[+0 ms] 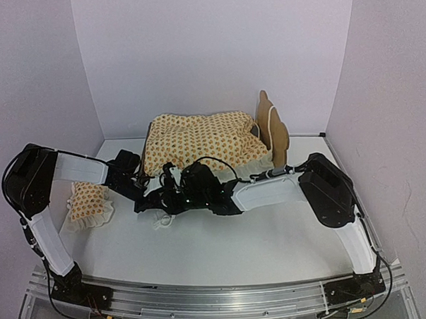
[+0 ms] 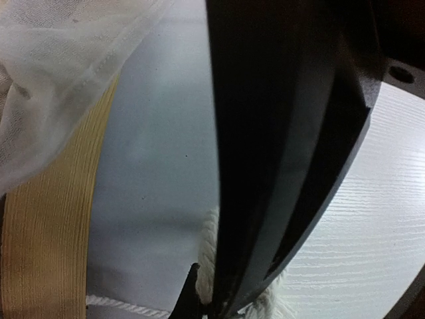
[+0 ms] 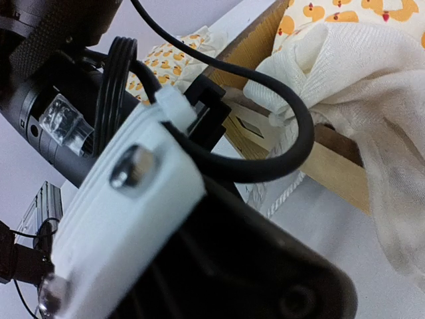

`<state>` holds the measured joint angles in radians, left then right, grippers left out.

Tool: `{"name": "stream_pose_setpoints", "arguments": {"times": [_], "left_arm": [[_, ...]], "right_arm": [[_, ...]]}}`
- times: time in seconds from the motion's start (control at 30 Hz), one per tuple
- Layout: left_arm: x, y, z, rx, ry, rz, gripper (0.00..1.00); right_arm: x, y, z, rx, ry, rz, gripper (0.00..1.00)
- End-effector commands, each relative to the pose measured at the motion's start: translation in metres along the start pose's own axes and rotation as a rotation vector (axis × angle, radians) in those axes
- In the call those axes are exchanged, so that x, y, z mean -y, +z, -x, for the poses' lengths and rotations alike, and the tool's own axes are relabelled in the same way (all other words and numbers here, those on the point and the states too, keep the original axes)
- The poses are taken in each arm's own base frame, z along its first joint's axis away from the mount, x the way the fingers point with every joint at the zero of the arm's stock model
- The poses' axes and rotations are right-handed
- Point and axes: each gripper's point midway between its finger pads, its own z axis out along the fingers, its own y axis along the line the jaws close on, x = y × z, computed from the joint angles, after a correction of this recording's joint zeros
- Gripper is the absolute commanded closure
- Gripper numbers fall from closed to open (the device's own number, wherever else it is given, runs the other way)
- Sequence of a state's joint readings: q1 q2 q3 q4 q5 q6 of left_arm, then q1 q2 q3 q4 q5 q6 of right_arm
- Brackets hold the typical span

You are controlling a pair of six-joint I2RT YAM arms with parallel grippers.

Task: Set up the pet bed

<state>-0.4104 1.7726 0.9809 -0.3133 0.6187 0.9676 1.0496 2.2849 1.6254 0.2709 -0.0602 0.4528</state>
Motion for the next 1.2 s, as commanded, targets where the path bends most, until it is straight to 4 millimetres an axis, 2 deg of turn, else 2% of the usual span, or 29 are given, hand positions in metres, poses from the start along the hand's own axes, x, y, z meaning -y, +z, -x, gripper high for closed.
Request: {"name": "stream_pose_setpoints", "arguments": {"times": [0.0,0.1,0.2,0.33,0.47,0.53,0.6,0.8,0.97,1.17], "left_arm": [[-0.018,0.008,0.01,0.035,0.029,0.071,1.0],[-0.022,0.009,0.008,0.03,0.022,0.09,1.0],[-0.02,0.01,0.007,0.027,0.031,0.085,1.0],[-0.019,0.01,0.007,0.031,0.033,0.079,1.0],[-0.021,0.01,0.008,0.029,0.043,0.081,1.0],[-0.022,0.009,0.009,0.027,0.048,0.083,1.0],[-0.021,0.009,0.009,0.025,0.051,0.082,1.0],[-0.022,0.009,0.008,0.025,0.054,0.079,1.0],[-0.022,0.009,0.007,0.019,0.055,0.08,1.0],[-0.022,0.009,0.008,0.019,0.054,0.08,1.0]], "right_arm": [[-0.015,-0.033,0.029,0.025,0.009,-0.005,0.65],[-0.012,-0.049,0.023,0.002,0.01,-0.033,0.62],[-0.014,-0.069,0.028,0.01,-0.025,-0.054,0.61],[0.016,-0.079,0.027,0.029,-0.101,-0.178,0.64],[0.049,-0.061,0.021,-0.002,-0.138,-0.224,0.72],[0.058,-0.051,0.019,-0.006,-0.175,-0.251,0.81],[0.063,-0.043,0.015,-0.019,-0.202,-0.259,0.84],[0.053,-0.023,0.004,-0.061,-0.258,-0.167,0.75],[0.04,-0.015,0.001,-0.07,-0.295,-0.088,0.68],[0.038,-0.005,-0.003,-0.079,-0.308,-0.061,0.67]]}}
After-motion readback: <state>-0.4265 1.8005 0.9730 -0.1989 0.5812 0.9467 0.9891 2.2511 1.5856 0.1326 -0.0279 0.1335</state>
